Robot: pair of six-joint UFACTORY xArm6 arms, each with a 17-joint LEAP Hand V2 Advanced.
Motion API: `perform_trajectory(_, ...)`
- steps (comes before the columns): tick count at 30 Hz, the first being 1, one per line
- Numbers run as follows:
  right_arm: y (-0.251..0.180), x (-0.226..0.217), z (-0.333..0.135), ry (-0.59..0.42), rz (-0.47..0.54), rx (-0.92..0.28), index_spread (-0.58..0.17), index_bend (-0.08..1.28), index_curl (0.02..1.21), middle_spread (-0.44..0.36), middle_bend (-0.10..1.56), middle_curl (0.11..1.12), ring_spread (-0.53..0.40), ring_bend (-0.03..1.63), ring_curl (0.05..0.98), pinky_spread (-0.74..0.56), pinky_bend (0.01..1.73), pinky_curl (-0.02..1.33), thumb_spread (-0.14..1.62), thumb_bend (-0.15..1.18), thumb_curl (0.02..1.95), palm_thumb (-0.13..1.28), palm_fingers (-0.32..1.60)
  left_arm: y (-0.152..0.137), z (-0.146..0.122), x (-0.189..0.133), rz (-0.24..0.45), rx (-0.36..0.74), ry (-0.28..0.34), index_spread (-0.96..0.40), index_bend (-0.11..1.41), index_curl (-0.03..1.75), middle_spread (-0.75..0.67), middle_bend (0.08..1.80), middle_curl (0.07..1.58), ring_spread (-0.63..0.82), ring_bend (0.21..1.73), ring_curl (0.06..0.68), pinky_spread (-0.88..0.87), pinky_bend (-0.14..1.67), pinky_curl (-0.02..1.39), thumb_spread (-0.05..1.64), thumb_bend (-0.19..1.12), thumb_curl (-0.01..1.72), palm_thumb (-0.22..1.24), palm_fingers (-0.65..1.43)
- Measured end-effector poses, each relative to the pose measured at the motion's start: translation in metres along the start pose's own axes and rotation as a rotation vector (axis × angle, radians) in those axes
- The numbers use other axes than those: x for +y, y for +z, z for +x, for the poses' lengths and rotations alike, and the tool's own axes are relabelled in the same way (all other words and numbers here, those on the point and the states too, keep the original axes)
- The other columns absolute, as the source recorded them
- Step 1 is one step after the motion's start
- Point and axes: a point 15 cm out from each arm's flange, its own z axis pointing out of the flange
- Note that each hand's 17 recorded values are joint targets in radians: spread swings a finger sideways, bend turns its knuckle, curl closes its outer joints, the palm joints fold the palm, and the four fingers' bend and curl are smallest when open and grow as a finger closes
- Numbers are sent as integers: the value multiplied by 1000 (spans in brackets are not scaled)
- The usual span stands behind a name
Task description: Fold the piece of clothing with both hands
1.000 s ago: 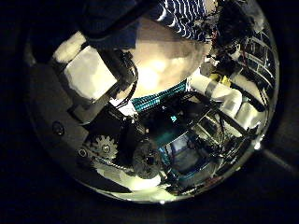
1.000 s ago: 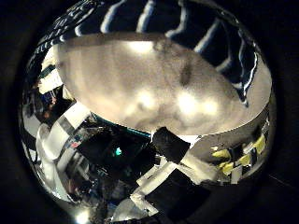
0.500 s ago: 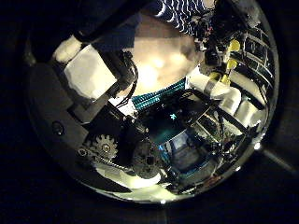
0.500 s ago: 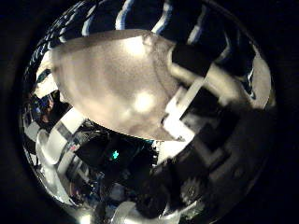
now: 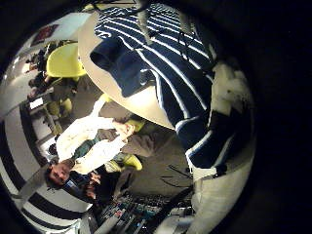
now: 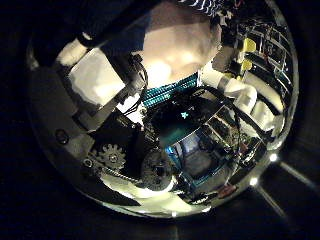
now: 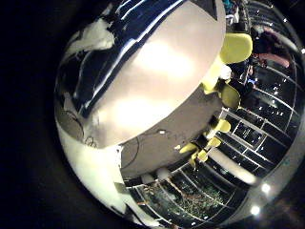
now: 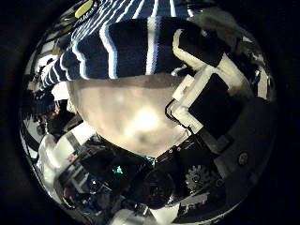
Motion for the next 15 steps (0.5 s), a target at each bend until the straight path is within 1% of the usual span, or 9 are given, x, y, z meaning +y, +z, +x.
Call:
perform_trajectory(6, -28, 17, 8, 18, 35, -9, -398, 986, 949, -205, 1251, 912, -237, 1435, 692, -142, 1611, 378, 1298, 14, 522, 987, 998, -6, -1, 14, -10, 7, 16, -703, 205, 1453, -712, 782, 1234, -453, 1427, 505, -562, 1317, 694, 1097, -13, 614, 868, 979)
perform_trajectory(12, -54, 41, 12, 37, 84, -16, -384, 999, 991, -192, 1278, 917, -231, 1449, 718, -123, 1620, 427, 1309, -3, 548, 997, 977, -22, 0, 36, -5, 9, 37, -691, 188, 1472, -720, 770, 1240, -455, 1411, 505, -566, 1300, 697, 1098, -13, 616, 867, 993)
perform_trajectory(15, -77, 47, 14, 50, 130, -28, -380, 1002, 1005, -187, 1289, 917, -230, 1453, 728, -123, 1618, 449, 1309, -7, 556, 995, 968, -39, -3, 45, 1, 6, 44, -685, 186, 1479, -723, 765, 1242, -456, 1406, 506, -568, 1294, 699, 1098, -13, 616, 867, 997)
